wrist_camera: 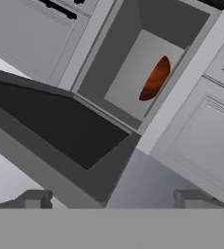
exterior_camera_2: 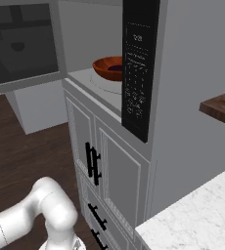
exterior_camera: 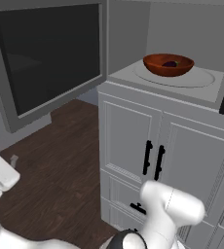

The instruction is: Pick the eggplant from the sink and place it in the bowl. Then pick the bowl and place it in the microwave. Then close the microwave door and press the start button.

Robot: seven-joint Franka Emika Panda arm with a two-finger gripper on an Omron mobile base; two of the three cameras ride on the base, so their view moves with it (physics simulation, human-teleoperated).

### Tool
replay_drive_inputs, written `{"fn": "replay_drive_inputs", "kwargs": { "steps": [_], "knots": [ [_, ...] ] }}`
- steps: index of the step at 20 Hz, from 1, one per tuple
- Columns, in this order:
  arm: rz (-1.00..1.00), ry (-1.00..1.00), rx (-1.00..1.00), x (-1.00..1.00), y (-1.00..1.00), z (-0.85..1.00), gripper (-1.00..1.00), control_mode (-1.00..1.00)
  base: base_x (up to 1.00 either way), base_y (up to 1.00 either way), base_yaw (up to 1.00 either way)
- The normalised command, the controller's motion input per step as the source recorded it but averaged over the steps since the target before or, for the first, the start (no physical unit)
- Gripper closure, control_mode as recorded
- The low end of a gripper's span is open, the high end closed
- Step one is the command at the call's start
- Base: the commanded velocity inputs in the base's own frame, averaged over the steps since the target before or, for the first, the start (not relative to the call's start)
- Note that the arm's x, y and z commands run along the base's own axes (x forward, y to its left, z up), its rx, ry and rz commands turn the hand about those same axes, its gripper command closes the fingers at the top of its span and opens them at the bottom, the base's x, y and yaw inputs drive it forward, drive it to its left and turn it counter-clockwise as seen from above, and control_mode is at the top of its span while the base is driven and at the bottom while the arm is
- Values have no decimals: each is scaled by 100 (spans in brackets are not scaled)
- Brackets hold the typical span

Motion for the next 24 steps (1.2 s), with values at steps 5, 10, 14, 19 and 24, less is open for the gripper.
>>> {"fn": "replay_drive_inputs", "kwargs": {
  "steps": [5, 10, 14, 19, 24],
  "knots": [
    [0, 1, 1, 60, 27, -41, -100, -100, 0, 0, 0],
    [0, 2, 3, 58, 28, -54, -100, -100, 0, 0, 0],
    [0, 0, 0, 47, 3, -3, -100, -100, 0, 0, 0],
    [0, -5, 6, 33, -32, 1, -100, -100, 0, 0, 0],
    [0, -19, 11, 10, -57, 22, -100, -100, 0, 0, 0]
  ]
}}
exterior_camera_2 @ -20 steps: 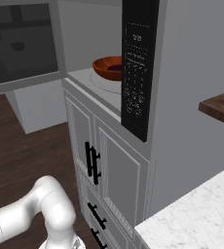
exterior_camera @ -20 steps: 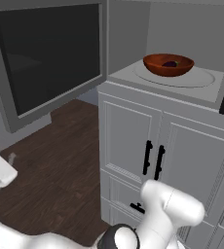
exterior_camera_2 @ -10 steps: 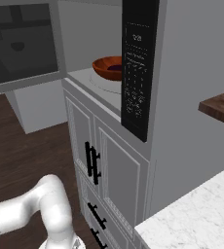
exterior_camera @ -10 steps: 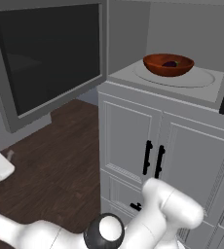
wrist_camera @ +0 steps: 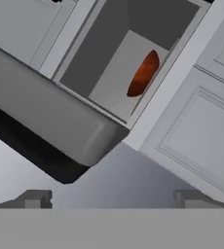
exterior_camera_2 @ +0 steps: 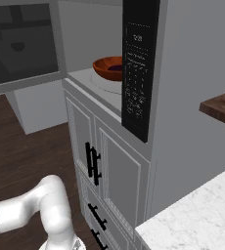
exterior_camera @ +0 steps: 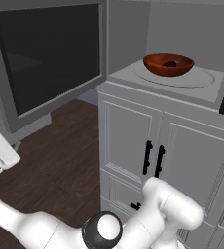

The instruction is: Pick the eggplant from the sink and place it in the bowl. Then pick the bowl and place it in the microwave. Then close the microwave door and press the start button.

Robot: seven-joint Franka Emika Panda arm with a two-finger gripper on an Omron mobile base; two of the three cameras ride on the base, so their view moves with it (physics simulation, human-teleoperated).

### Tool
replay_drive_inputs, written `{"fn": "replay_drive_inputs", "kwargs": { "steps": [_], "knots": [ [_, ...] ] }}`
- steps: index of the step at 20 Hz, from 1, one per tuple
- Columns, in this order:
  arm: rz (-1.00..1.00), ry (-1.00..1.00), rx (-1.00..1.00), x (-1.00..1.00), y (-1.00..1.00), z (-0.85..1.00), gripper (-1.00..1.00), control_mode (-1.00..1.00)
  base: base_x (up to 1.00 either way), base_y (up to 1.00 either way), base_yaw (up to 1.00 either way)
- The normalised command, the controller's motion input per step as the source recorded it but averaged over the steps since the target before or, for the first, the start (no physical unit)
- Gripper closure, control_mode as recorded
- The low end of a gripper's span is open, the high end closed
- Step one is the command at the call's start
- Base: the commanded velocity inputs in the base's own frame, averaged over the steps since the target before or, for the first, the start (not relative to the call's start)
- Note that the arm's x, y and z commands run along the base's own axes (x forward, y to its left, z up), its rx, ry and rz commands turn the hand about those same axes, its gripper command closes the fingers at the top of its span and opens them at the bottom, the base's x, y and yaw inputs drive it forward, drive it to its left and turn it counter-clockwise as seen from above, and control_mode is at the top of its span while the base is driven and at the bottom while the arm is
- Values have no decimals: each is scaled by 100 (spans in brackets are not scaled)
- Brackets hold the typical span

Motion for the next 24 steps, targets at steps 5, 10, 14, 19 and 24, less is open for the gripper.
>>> {"fn": "replay_drive_inputs", "kwargs": {
  "steps": [5, 10, 14, 19, 24],
  "knots": [
    [0, -15, 6, 42, -25, 9, -100, -100, 0, 0, 0],
    [2, -7, 13, 60, -43, 2, -100, -100, 0, 0, 0],
    [1, -15, 17, 7, -52, 30, -100, -100, 0, 0, 0],
    [1, -29, 27, -4, -83, 68, -100, -100, 0, 0, 0],
    [2, -26, 27, -6, -97, 47, -100, -100, 0, 0, 0]
  ]
}}
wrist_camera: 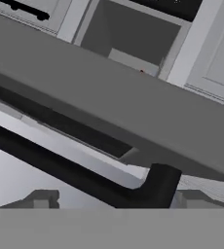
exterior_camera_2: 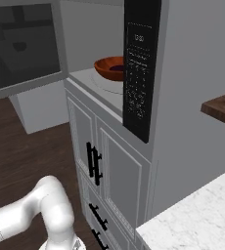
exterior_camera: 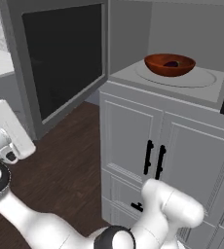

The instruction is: Pick the eggplant from the sink and place it in the bowl. Then pick the bowl and place it in the microwave. Then close the microwave door and press the start button.

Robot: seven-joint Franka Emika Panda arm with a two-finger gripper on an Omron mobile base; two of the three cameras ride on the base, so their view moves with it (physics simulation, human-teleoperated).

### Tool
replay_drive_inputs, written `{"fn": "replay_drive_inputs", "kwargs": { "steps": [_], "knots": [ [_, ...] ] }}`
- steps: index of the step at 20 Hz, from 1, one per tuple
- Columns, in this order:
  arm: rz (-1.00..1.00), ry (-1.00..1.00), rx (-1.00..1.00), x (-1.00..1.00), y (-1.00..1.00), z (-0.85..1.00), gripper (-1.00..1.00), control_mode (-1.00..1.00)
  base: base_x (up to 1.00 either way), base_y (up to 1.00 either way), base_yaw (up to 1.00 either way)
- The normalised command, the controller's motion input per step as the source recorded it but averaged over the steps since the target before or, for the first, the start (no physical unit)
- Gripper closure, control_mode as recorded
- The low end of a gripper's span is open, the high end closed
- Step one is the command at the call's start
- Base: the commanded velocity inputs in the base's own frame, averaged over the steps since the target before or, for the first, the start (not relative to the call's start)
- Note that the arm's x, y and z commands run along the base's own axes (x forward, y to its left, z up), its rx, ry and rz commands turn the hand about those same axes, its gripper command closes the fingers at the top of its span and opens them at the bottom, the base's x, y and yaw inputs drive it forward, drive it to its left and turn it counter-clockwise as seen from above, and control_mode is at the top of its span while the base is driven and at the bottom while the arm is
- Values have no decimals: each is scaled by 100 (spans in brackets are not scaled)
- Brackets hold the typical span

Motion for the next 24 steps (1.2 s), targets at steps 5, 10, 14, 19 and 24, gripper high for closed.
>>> {"fn": "replay_drive_inputs", "kwargs": {
  "steps": [5, 10, 14, 19, 24],
  "knots": [
    [2, -20, 27, -4, -100, 35, -100, -100, 0, 0, 0],
    [3, -18, 29, -3, -100, 41, -100, -100, 0, 0, 0],
    [3, -16, 31, -10, -100, 41, -100, -100, 0, 0, 0],
    [2, -9, 32, -5, -100, 45, -100, -100, 0, 0, 0],
    [1, -6, 32, 0, -100, 51, -100, -100, 0, 0, 0]
  ]
}}
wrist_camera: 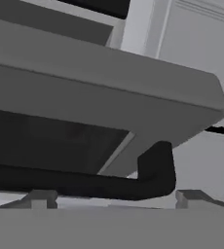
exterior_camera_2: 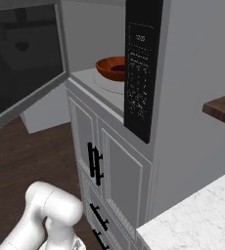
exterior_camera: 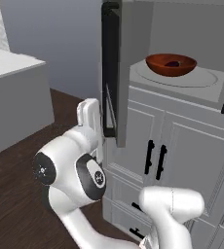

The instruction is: Pick the eggplant from the sink and place it in the bowl. Then pick the bowl and place it in the microwave. Then close the microwave door and press the start button.

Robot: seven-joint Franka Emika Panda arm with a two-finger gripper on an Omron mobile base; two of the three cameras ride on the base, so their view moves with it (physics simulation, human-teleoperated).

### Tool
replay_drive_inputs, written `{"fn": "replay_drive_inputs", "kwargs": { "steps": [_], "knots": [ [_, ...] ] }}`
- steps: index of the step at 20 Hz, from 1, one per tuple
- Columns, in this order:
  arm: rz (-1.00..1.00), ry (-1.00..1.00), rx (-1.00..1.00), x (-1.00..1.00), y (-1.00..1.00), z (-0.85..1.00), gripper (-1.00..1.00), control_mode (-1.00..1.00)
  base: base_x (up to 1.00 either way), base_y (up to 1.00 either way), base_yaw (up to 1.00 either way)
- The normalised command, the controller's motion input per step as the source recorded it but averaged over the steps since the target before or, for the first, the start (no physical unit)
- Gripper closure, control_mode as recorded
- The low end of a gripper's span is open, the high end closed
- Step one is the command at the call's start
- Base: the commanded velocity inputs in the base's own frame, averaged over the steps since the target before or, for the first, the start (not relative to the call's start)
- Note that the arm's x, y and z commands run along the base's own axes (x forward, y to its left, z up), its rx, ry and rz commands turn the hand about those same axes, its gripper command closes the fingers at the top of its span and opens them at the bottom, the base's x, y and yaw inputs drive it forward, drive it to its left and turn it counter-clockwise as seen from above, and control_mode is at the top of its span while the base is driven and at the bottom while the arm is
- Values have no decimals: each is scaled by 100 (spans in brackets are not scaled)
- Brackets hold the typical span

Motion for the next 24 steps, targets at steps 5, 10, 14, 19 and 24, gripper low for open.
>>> {"fn": "replay_drive_inputs", "kwargs": {
  "steps": [5, 10, 14, 19, 24],
  "knots": [
    [0, -3, 30, 0, -100, 42, -100, -100, 0, 0, 0],
    [0, 0, 29, 12, -100, 35, -100, -100, 0, 0, 0],
    [0, 0, 28, 28, -100, 25, -100, -100, 0, 0, 0],
    [0, 0, 16, 46, -78, 2, -100, -100, 0, 0, 0],
    [0, 0, 9, 73, -54, 0, -100, -100, 0, 0, 0]
  ]
}}
